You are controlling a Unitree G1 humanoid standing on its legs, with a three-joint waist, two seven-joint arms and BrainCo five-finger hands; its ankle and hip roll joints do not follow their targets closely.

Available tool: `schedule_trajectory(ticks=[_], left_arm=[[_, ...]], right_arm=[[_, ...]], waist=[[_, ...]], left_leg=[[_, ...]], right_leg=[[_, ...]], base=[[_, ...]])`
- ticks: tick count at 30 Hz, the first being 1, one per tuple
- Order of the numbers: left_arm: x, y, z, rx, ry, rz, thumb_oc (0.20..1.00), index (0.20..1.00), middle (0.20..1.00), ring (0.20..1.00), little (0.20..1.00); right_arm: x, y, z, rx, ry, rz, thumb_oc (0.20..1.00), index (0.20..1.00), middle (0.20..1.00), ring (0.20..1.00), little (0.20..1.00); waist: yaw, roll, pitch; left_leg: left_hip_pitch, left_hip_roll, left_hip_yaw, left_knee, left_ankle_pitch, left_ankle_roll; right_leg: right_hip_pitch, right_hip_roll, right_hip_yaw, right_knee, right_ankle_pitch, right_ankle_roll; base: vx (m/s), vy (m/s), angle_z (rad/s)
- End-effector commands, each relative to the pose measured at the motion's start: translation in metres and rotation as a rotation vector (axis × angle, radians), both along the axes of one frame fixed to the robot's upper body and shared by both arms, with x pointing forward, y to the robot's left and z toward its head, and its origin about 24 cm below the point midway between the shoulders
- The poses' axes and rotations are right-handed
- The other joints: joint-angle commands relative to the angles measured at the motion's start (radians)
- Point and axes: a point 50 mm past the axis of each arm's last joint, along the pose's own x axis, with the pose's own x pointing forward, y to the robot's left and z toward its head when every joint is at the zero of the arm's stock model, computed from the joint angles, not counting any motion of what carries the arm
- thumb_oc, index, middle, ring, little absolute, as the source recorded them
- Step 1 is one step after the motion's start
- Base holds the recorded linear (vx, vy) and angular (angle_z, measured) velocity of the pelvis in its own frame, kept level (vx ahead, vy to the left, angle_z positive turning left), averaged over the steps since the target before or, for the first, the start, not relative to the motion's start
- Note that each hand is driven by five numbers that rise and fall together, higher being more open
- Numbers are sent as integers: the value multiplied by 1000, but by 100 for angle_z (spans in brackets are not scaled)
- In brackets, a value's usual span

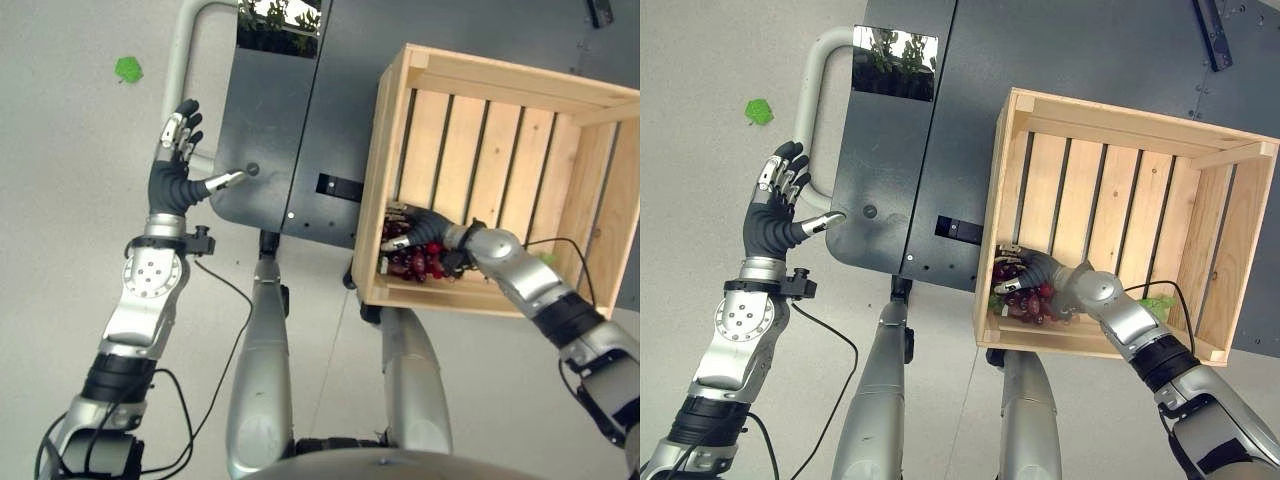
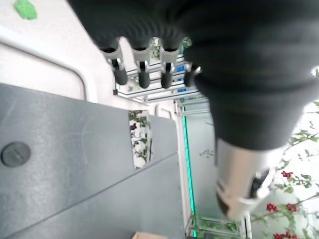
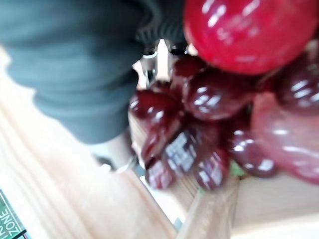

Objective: Pick up the fruits from the basket on one side to the basket on the other side

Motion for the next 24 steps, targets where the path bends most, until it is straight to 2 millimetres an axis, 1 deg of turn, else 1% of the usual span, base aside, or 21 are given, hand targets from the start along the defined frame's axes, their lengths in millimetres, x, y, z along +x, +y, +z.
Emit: schedule_trajectory(ticks=[1, 10, 18, 19, 20, 22, 24], left_arm=[[-11, -11, 19, 39, -115, -42, 1000, 1000, 1000, 1000, 1000], [-12, -12, 21, 43, -121, -40, 1000, 1000, 1000, 1000, 1000], [-11, -12, 22, 42, -126, -44, 1000, 1000, 1000, 1000, 1000], [-11, -11, 22, 43, -125, -43, 1000, 1000, 1000, 1000, 1000], [-11, -11, 22, 43, -125, -43, 1000, 1000, 1000, 1000, 1000], [-11, -12, 23, 39, -127, -54, 1000, 1000, 1000, 1000, 1000], [-11, -11, 24, 38, -130, -54, 1000, 1000, 1000, 1000, 1000]], right_arm=[[-12, 15, -10, 23, 35, 90, 200, 200, 200, 200, 200], [-10, 14, -3, 19, 8, 85, 200, 200, 200, 200, 200], [-9, 9, 8, 29, -29, 76, 200, 200, 200, 200, 200], [-9, 8, 15, 64, -40, 72, 200, 200, 200, 200, 200], [-9, 8, 15, 64, -39, 72, 200, 200, 200, 200, 200], [-8, 2, 24, 180, -54, 27, 200, 200, 200, 200, 200], [-5, -7, 37, 215, -104, -11, 200, 200, 200, 200, 200]], waist=[[2, 12, -23], [-3, 10, -23], [-3, 5, -23], [-4, 4, -23], [-3, 4, -23], [-2, 5, -23], [-1, 2, -23]], left_leg=[[-6, -52, 6, 29, -38, 64], [-8, -55, 5, 31, -38, 65], [2, -55, 3, 28, -37, 64], [9, -53, 4, 24, -36, 63], [10, -53, 4, 24, -35, 63], [29, -52, 6, 13, -30, 62], [47, -50, 5, -1, -26, 60]], right_leg=[[33, -19, 7, 7, -44, 109], [30, -20, 11, 6, -40, 111], [42, -20, 12, 2, -37, 111], [51, -21, 10, -1, -37, 111], [51, -21, 9, -2, -37, 111], [67, -23, 7, -7, -34, 111], [82, -22, 7, -17, -31, 112]], base=[[0, 0, 0], [0, 0, 0], [0, 0, 0], [0, 0, 0], [0, 0, 0], [0, 0, 0], [0, 0, 0]])
